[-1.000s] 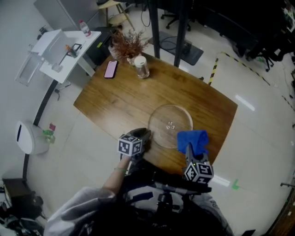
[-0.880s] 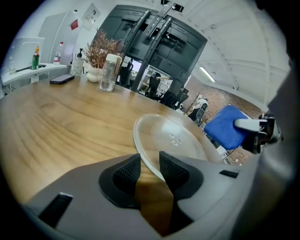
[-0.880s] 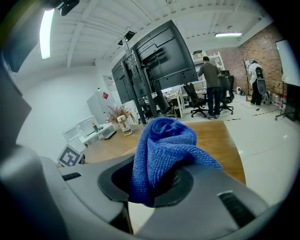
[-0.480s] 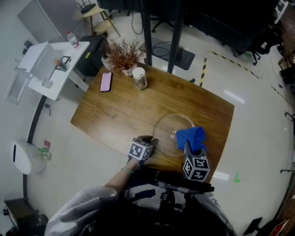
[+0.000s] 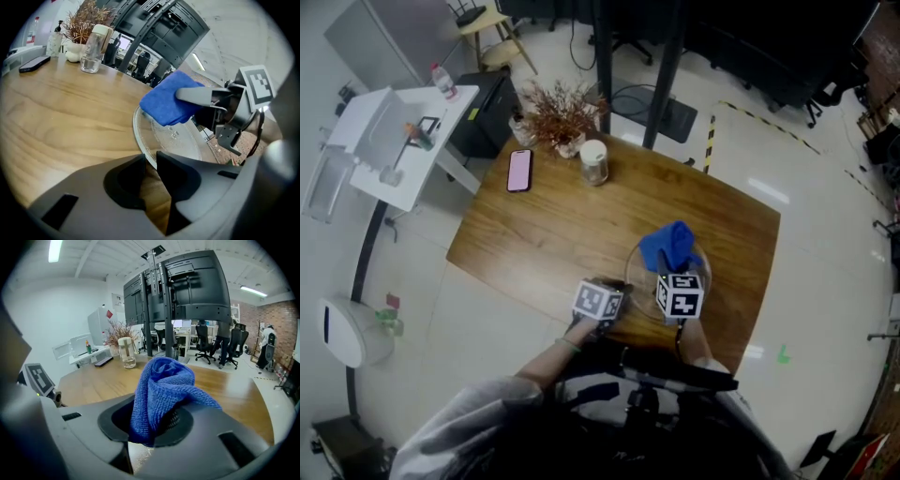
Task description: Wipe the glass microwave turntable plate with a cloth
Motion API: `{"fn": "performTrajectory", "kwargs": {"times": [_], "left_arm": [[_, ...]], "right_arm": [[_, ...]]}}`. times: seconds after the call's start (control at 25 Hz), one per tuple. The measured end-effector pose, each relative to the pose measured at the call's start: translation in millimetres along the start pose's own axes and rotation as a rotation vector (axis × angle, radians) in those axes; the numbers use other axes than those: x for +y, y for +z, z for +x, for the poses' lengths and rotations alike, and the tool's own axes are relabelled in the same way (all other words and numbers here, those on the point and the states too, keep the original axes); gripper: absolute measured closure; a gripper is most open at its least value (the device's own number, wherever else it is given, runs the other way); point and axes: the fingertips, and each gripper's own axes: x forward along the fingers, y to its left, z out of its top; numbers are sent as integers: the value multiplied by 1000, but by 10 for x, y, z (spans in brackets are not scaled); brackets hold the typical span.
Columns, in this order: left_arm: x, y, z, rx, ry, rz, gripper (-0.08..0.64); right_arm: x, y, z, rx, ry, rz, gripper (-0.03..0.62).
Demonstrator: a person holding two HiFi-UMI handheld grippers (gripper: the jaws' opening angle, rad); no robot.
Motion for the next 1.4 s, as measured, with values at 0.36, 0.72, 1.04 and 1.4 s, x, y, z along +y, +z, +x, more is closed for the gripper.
{"fn": "performTrajectory", "kwargs": {"times": [0.36, 0.72, 1.04, 1.4], "left_arm": [[-6, 5, 2, 16, -15, -4, 493], [1, 17, -6, 14, -13, -1, 494], [3, 1, -6, 11, -6, 4, 494], [16, 4, -9, 4, 4, 16, 494]], "right_arm": [[-802, -412, -163, 86, -192, 137, 509], [-1492, -729, -569, 120, -335, 170, 508], [-709, -230, -546, -17, -140, 158, 509], [409, -329, -119, 51, 103, 89, 509]]}}
